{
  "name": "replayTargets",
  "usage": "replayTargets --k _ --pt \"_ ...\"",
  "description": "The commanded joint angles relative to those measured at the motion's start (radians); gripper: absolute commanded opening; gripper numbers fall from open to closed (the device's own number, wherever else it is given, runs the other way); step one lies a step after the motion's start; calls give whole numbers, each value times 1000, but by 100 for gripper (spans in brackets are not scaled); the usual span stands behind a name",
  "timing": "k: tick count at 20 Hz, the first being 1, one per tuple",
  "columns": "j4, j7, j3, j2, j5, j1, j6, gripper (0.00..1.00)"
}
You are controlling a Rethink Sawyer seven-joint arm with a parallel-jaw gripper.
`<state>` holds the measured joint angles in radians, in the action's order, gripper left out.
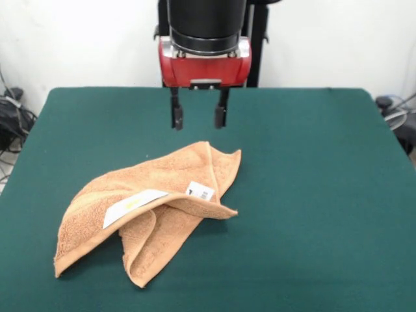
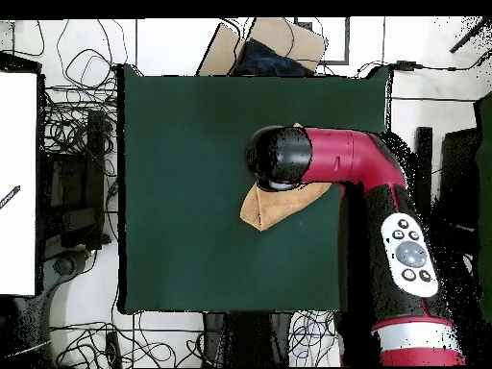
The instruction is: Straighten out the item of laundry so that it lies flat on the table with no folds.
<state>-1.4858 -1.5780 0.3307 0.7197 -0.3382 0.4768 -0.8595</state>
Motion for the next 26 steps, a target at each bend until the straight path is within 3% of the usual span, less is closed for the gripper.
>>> replayTargets --k 1,14,26 --pt "-43 -106 8 -103 31 -26 11 100" --pt "72 -82 27 -208 34 -46 34 100" --pt "66 -147 3 -168 79 -57 52 100"
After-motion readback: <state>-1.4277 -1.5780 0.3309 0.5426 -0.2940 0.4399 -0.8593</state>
